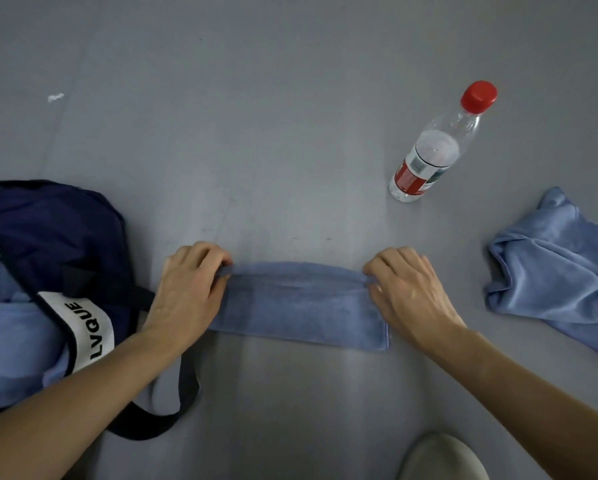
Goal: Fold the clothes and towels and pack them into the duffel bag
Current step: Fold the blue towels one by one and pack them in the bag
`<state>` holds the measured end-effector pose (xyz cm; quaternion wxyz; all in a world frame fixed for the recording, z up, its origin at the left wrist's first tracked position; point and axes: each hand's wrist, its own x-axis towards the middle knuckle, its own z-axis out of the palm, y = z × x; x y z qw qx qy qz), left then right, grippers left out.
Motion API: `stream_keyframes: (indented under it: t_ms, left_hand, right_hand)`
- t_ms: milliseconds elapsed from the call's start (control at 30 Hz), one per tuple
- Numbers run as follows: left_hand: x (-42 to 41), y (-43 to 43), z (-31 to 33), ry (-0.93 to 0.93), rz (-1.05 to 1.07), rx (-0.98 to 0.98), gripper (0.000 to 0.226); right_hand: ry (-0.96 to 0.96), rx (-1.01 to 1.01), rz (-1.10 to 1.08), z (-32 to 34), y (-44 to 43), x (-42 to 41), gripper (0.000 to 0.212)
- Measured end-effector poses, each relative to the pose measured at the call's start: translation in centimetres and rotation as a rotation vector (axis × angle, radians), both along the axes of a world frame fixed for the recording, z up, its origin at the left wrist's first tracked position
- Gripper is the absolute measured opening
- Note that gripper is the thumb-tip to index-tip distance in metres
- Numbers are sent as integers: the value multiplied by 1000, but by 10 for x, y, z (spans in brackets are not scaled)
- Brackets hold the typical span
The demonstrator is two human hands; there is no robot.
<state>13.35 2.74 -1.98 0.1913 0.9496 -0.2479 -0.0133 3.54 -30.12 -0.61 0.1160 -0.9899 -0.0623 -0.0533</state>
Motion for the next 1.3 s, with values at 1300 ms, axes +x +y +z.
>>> stream_keyframes:
  t_ms: [1300]
  left_hand:
    - [-95,33,-17,-23,-354,146,16]
  right_hand:
    - [186,-111,295,-67,21,-82,60]
